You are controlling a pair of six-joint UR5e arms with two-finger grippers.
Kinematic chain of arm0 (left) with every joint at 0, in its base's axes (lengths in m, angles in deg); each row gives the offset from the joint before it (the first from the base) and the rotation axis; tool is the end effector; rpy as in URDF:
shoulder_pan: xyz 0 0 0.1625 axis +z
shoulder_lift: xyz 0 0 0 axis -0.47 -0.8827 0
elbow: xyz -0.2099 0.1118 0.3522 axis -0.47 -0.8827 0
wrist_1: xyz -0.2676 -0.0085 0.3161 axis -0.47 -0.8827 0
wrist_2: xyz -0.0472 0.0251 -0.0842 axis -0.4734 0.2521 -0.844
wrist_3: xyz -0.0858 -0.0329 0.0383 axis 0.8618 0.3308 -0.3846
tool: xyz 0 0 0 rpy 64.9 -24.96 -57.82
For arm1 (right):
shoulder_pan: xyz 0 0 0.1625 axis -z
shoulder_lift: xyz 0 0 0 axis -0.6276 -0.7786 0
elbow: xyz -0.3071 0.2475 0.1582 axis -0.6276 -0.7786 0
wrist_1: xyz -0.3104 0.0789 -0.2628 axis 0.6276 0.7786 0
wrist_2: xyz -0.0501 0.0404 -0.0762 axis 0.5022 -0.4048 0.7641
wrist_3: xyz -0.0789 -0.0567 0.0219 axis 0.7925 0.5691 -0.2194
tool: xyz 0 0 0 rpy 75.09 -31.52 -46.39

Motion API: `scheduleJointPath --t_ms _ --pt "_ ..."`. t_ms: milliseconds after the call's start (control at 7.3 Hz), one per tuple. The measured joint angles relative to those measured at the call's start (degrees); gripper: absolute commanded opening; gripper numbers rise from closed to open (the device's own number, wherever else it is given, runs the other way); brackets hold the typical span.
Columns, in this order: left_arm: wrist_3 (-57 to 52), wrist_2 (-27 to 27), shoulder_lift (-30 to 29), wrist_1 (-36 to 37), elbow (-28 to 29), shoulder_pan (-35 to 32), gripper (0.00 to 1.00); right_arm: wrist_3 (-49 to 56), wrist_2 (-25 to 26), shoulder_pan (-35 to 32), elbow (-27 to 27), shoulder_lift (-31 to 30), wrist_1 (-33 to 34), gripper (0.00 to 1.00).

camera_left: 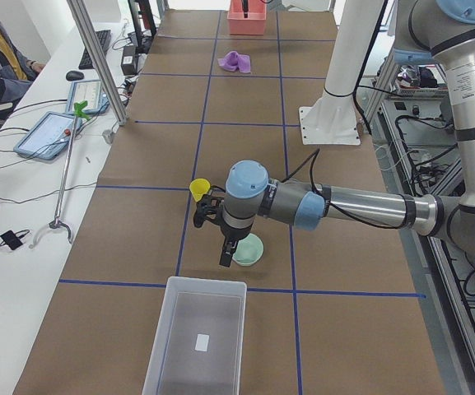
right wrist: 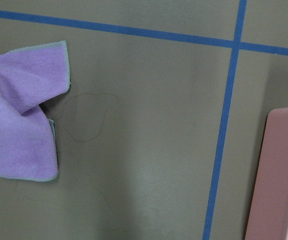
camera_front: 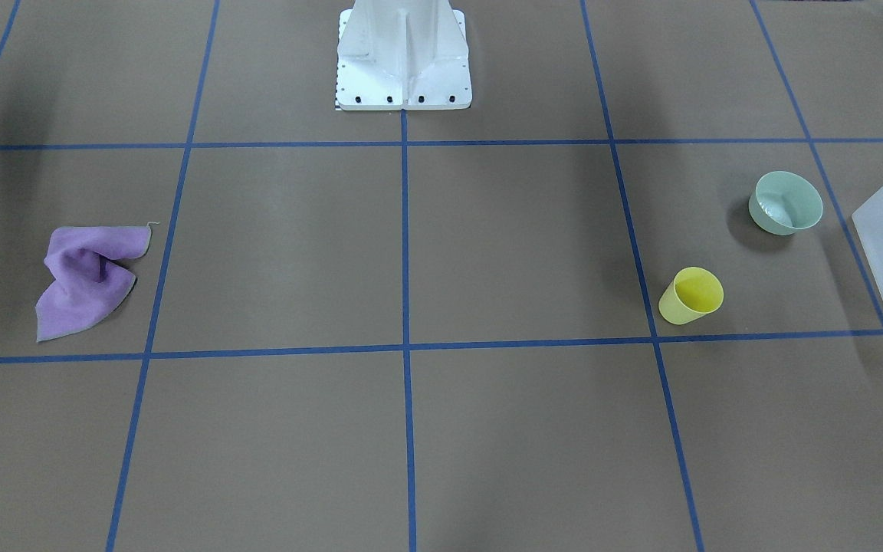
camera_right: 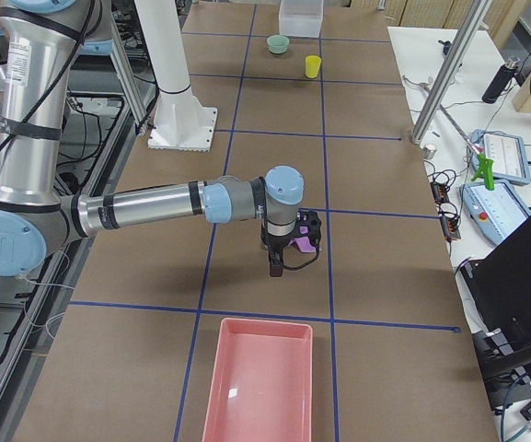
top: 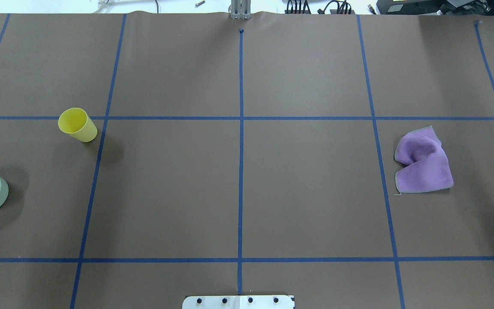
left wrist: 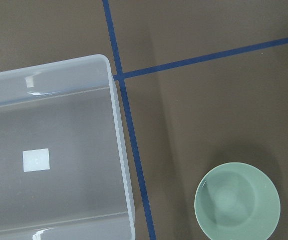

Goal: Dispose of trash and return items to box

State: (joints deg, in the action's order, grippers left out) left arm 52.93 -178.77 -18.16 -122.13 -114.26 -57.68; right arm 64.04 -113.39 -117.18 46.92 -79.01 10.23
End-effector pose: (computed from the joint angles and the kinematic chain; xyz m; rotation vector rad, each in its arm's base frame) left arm -0.0361 -0.3943 0.5701 0.2423 0.7585 0.1516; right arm -0.0202 -0.4191 0.5708 0.0020 -0.7649 -0.1305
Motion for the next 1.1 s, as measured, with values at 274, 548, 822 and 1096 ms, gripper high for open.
scheduleJointPath --t_ms 274,548,822,1096 --pt "0.04 -0.07 0.08 -1.45 -0.66 0.03 0.99 0.02 -0.17 -0.33 -0.18 -0.77 0.00 1.00" --pt "-0.02 -0.16 0.39 -2.40 -0.87 0.03 0.99 0.09 -0.29 -0.79 -0.21 -1.25 0.00 1.00" --pt "0.02 -0.13 0.50 -2.57 -0.90 0.02 0.98 0.07 -0.34 -0.97 -0.27 -1.24 0.00 1.00" --pt "0.21 0.00 0.22 -2.65 -0.85 0.02 0.98 0.08 -1.53 -1.34 0.02 -1.20 -0.05 1.00"
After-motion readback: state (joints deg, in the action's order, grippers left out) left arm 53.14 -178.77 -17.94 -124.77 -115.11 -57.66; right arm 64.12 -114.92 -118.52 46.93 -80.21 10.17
